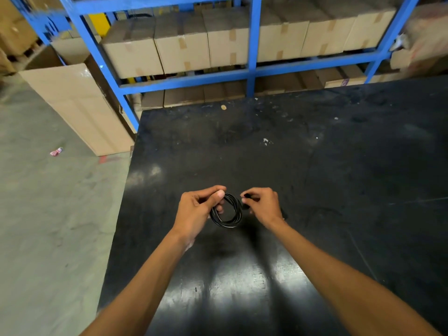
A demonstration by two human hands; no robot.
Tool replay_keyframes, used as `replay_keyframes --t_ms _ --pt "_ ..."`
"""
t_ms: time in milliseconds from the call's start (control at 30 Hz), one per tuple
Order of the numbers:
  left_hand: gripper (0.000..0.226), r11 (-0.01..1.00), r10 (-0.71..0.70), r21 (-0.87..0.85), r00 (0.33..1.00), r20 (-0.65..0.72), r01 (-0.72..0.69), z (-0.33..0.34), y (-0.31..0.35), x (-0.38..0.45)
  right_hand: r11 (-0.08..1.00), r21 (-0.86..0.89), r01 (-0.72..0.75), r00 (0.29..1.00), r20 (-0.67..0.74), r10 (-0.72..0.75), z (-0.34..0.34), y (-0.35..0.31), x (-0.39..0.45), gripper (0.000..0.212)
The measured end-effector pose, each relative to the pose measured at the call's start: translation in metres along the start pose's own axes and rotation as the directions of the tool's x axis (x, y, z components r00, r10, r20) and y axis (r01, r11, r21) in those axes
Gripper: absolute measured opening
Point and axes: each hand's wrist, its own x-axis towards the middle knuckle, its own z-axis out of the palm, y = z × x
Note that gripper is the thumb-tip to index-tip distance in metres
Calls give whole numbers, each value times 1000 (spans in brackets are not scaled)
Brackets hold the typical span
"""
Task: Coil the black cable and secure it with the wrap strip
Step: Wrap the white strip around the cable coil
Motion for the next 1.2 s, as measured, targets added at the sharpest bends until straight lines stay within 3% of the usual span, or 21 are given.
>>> replay_keyframes --t_ms 233,467,600,733,933,1100,1200 --pt "14 995 93 -49 995 24 -92 7 25 -13 906 354 233 969 -165 -184 -13 -81 -26 17" --pt "16 982 164 -102 986 25 -161 6 49 -29 846 464 263 965 -123 -232 -39 -103 -53 28" --pt "16 977 195 -99 980 43 -190 8 54 -38 794 576 193 980 -75 -184 -48 -113 -66 25" --pt "13 974 197 -128 979 54 -189 7 57 -49 785 606 130 987 -1 -163 -56 -125 -76 25" --pt "16 977 181 -127 982 48 -174 6 59 -57 743 663 -96 983 178 -32 -69 -136 -91 8" --pt "15 964 180 -204 983 39 -169 5 62 -64 803 596 -12 992 106 -64 -81 -152 -100 9" --pt "14 958 188 -224 982 30 -177 4 66 -68 863 489 127 989 4 -148 -86 -158 -108 10"
